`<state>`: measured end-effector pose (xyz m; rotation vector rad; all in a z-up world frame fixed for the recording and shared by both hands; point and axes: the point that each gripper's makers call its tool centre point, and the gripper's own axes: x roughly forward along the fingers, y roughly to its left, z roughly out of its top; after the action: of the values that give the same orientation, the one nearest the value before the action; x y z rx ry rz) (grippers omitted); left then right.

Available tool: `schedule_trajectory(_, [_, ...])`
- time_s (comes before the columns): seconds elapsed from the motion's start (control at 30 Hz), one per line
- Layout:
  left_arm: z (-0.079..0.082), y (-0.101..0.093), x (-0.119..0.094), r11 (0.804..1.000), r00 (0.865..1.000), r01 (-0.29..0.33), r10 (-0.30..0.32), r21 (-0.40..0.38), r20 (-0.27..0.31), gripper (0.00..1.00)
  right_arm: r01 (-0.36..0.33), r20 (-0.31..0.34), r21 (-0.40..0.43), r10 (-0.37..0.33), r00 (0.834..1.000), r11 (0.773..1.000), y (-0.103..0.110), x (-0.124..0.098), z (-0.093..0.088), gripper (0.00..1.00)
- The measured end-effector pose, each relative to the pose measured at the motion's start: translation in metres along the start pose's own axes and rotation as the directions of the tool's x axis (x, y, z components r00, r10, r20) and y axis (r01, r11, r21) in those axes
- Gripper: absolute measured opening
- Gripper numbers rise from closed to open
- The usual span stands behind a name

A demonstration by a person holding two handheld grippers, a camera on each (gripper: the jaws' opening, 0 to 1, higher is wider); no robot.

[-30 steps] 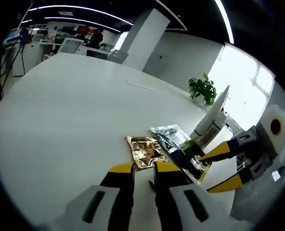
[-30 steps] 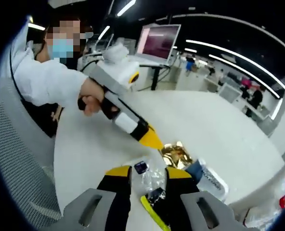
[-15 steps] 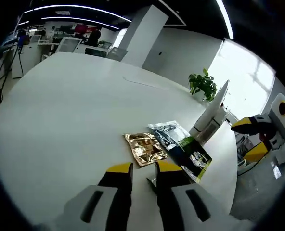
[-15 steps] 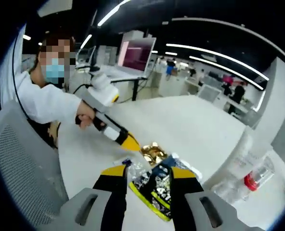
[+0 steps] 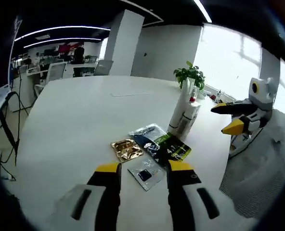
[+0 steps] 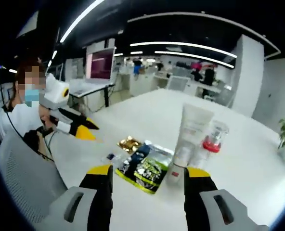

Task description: Arrange the skincare products in the storage area until every visible bottle or jar stands upright without overlapping.

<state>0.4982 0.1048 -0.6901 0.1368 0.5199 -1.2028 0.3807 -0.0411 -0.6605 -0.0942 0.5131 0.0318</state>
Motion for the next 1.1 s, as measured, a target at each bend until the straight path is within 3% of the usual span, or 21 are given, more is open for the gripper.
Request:
schedule_trajectory(0.2, [0.020,-0.016,-0.028,0.999,0.999,0.009,-0.011,0.036,0.039,0.54,0.017,-0.010,-0.014,-0.017,1.000,1.000,-0.007,-0.015,0.001,0.71])
schedule_trajectory(0.33, [0.019,-0.021,-0.038,0.999,0.999,0.020,-0.022,0.038,0.042,0.64,0.019,-0.020,-0.028,-0.019,1.000,0.999,-0.008,-0.025,-0.002,0.80])
schedule_trajectory(0.43, [0.013,-0.022,-0.046,0.999,0.999,-0.007,0.005,0.045,0.033,0.75,0.012,-0.035,-0.026,-0.013,0.999,1.000,-0.007,-0.032,-0.009,0.88])
schedule_trajectory(0.57, [0.011,-0.027,-0.055,0.999,0.998,-0.027,0.024,0.044,0.059,0.85,0.007,-0.065,0.020,-0.006,0.998,1.000,-0.007,-0.038,-0.024,1.00])
schedule_trajectory(0.73, [0.008,-0.042,-0.060,1.000,0.996,-0.020,0.018,0.019,0.092,0.90,0.017,-0.087,0.027,-0.015,0.996,0.999,-0.008,-0.041,-0.037,0.99])
schedule_trajectory(0.9, [-0.004,-0.051,-0.062,1.000,0.998,-0.013,0.013,0.012,0.062,0.98,0.015,-0.118,0.052,-0.009,0.993,0.999,-0.007,-0.040,-0.051,0.99])
schedule_trajectory(1.0, [-0.006,-0.053,-0.065,1.000,0.998,-0.012,0.013,-0.027,0.056,0.99,0.020,-0.096,0.060,-0.014,0.995,0.998,-0.008,-0.039,-0.049,1.00])
schedule_trajectory(1.1, [-0.006,-0.058,-0.066,1.000,0.998,-0.016,0.018,-0.024,0.065,0.99,-0.015,-0.075,0.099,0.022,0.997,0.995,-0.003,-0.036,-0.049,1.00])
